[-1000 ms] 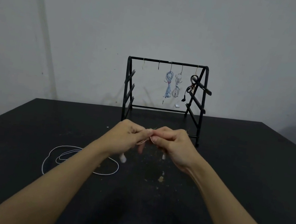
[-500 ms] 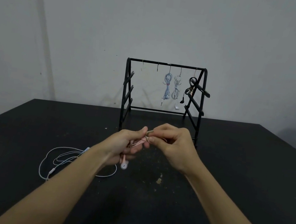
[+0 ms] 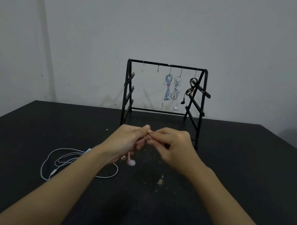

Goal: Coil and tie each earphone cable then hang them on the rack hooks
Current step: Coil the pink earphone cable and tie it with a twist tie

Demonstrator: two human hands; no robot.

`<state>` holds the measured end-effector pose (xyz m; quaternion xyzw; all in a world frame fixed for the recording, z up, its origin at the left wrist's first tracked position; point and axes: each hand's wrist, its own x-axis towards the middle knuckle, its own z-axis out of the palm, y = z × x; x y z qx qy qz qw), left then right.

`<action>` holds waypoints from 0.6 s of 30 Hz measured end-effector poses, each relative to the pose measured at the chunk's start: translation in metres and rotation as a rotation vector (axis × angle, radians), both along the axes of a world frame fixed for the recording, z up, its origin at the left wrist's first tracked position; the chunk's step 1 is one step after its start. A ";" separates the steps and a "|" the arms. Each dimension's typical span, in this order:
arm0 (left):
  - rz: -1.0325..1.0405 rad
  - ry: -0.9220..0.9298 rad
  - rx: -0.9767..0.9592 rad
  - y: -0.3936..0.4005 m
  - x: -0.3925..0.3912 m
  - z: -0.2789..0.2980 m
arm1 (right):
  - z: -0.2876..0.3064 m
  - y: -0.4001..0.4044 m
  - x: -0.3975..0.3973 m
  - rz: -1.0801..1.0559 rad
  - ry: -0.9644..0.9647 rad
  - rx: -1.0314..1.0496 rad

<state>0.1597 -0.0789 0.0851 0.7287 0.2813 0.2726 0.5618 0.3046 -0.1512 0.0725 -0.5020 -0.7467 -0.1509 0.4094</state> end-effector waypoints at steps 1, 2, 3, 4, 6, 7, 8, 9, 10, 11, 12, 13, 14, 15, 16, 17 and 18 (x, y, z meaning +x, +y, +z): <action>-0.001 0.001 0.023 -0.001 0.000 0.002 | 0.000 0.000 0.001 0.000 -0.024 0.015; -0.002 0.010 0.050 -0.001 0.000 0.003 | -0.001 0.000 0.003 -0.004 -0.037 0.022; -0.005 0.023 0.074 -0.002 0.000 0.003 | -0.001 0.000 0.004 -0.014 -0.027 0.024; -0.012 0.035 0.100 0.000 0.000 0.003 | -0.001 -0.001 0.004 -0.022 0.008 0.033; -0.038 0.038 0.115 0.001 0.001 0.004 | -0.001 -0.003 0.005 -0.021 0.081 0.066; -0.058 0.034 0.106 0.001 0.000 0.005 | 0.001 -0.003 0.005 -0.017 0.091 0.073; -0.083 0.036 0.102 0.002 0.000 0.007 | 0.003 -0.004 0.004 -0.013 0.077 0.071; -0.104 0.045 0.102 0.001 -0.001 0.009 | 0.005 -0.004 0.004 -0.013 0.046 0.060; -0.124 0.054 0.107 0.001 -0.003 0.011 | 0.008 -0.005 0.005 -0.012 0.010 0.045; -0.141 0.053 0.103 0.000 -0.004 0.013 | 0.010 -0.006 0.005 -0.010 -0.019 0.028; -0.152 0.045 0.086 0.001 -0.005 0.014 | 0.012 -0.008 0.006 -0.004 -0.040 0.018; -0.155 0.036 0.056 0.001 -0.006 0.015 | 0.013 -0.009 0.006 0.003 -0.055 0.018; -0.155 0.031 0.039 0.002 -0.006 0.015 | 0.014 -0.010 0.007 0.009 -0.071 0.025; -0.146 0.033 0.031 0.001 -0.005 0.016 | 0.015 -0.011 0.007 0.012 -0.091 0.030; -0.134 0.036 0.026 -0.001 -0.005 0.017 | 0.016 -0.011 0.007 0.011 -0.116 0.033; -0.114 0.031 0.018 -0.004 -0.005 0.019 | 0.017 -0.010 0.006 0.008 -0.142 0.033; -0.100 0.018 0.014 -0.005 -0.004 0.018 | 0.018 -0.010 0.006 0.005 -0.167 0.027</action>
